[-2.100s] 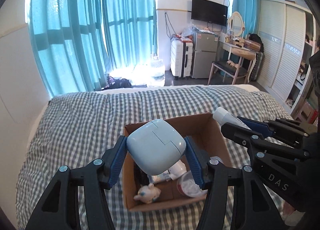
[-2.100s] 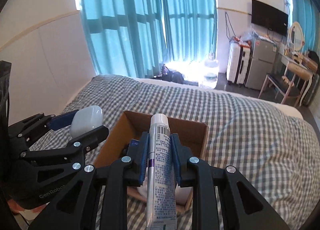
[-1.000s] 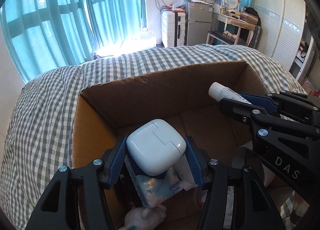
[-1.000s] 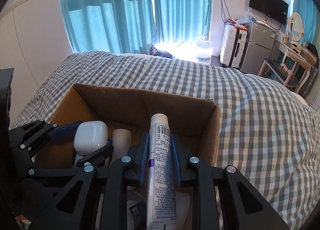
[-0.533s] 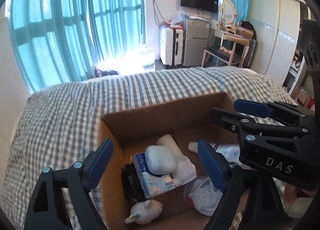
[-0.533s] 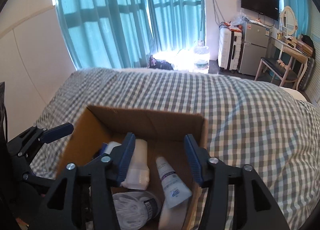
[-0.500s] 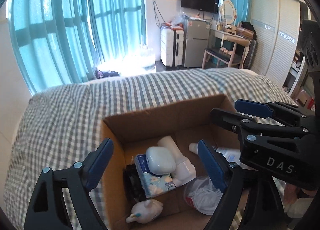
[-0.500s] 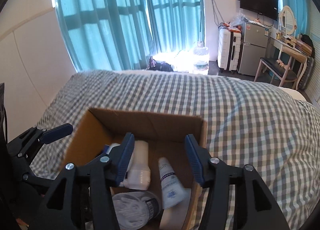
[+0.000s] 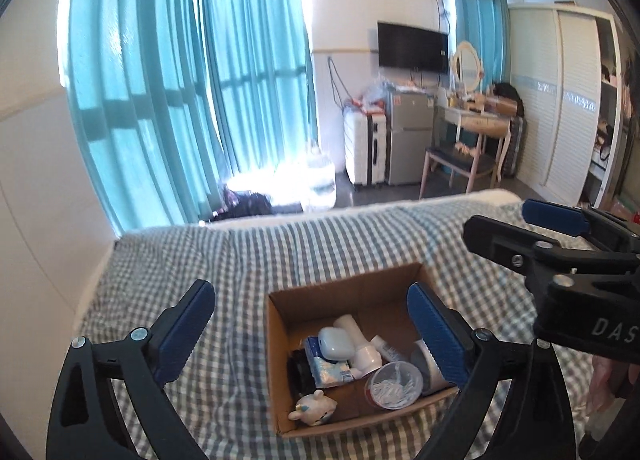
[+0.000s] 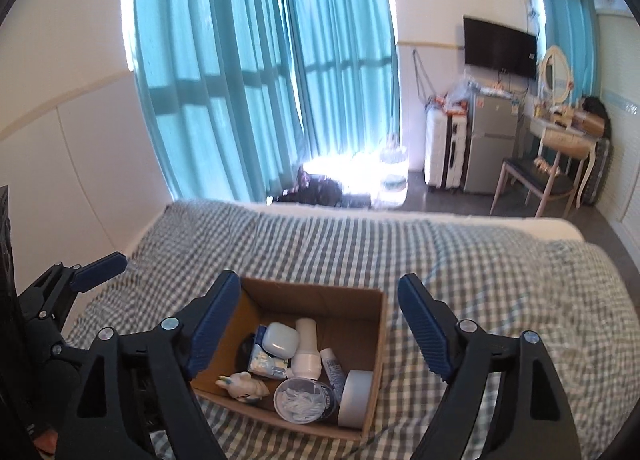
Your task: Organize objects
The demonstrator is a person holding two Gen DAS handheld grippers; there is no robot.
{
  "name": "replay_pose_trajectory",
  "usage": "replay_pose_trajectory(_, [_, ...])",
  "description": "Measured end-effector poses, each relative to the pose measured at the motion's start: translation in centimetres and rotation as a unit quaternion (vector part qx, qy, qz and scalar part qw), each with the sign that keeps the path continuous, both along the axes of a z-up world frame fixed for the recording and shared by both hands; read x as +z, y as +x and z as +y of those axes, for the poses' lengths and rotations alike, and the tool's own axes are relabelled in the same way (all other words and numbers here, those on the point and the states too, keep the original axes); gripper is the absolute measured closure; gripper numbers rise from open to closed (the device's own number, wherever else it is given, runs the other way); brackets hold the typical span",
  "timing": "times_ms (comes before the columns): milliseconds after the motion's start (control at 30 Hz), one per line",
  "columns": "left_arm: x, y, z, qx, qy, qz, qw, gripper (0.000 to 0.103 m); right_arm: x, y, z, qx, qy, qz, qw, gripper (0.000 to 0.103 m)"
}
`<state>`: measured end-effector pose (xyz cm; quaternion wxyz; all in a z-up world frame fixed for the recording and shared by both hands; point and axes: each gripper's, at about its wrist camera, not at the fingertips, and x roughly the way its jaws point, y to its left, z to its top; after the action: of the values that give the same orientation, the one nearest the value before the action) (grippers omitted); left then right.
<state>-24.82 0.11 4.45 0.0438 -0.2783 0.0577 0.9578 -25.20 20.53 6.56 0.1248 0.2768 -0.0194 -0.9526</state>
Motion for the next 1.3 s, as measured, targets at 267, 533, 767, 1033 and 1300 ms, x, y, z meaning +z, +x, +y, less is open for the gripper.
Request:
replay_pose_trajectory(267, [6.3, 5.8, -0.1, 0.011, 0.011, 0.054, 0.9985, 0.001, 6.1, 6.9, 1.7, -0.019, 0.006, 0.056, 0.998, 0.015])
replay_pose_trajectory(533, [10.7, 12.1, 0.5, 0.018, 0.014, 0.111, 0.9936, 0.000, 9.5, 13.3, 3.8, -0.030, 0.010, 0.105, 0.994, 0.007])
replay_pose_trajectory(767, [12.2, 15.8, 1.5, 0.017, 0.010, 0.138, 0.9902, 0.000, 10.0, 17.8, 4.8, -0.032, 0.008, 0.128, 0.991, 0.002])
replay_pose_trajectory(1033, [10.0, 19.1, 2.1, 0.018, 0.017, 0.141, 0.9896, 0.000, 6.4, 20.1, 6.4, -0.055, -0.019, 0.147, 0.987, 0.002])
replay_pose_trajectory(1300, [4.6, 21.0, 3.7, 0.022, 0.010, 0.156, 0.9875, 0.000, 0.1, 20.9, 6.6, -0.058, -0.007, 0.152, 0.987, 0.001])
